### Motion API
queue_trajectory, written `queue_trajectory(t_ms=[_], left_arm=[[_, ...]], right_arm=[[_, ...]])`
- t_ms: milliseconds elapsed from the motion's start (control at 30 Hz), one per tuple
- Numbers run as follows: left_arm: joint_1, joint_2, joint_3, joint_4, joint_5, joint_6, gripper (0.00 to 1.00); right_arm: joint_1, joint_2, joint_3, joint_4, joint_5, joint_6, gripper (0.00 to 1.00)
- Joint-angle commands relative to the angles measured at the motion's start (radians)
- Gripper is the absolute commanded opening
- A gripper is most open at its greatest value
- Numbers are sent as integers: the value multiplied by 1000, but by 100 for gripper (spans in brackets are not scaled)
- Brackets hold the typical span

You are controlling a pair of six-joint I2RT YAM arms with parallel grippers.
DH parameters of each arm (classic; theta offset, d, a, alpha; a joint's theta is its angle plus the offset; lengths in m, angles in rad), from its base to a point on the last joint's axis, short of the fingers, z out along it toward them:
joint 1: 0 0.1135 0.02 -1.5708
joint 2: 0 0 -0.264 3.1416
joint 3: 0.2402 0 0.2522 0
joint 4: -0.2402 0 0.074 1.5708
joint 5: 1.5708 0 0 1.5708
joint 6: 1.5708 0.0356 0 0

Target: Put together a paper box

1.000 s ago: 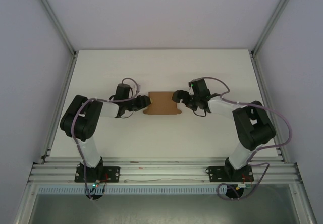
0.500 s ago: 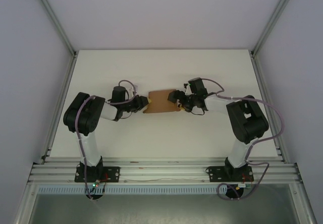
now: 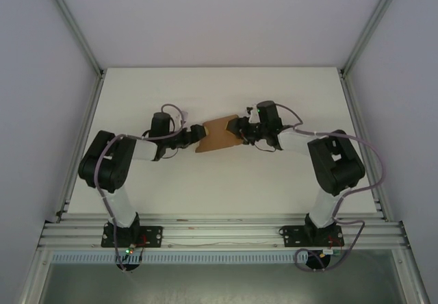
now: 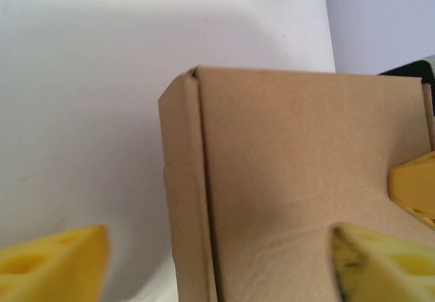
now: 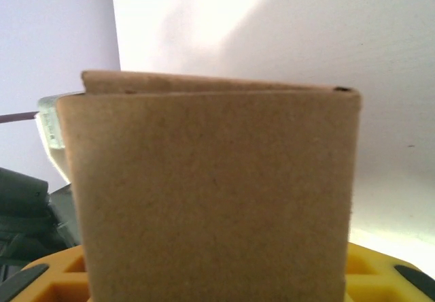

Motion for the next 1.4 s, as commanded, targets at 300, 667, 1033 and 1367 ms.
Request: queue_trajectory(t_ms=[300,667,1033,1367], left_arm=[[-231,-459,90,-517,-217,1002,100],[-374,-411,165,-726,-429,1315,100],[-381,-292,201,-567,-610,1294,100],[-381,-280,218,-572,-499,1338,96]], right_arm=[[-97,-209,12,-366,-67,425,49],[-115,-263,20,-413,-227,568,50],[-113,-274,7,-504,-288,512,39],[-112,-316,-6,-409,-320,609,35]])
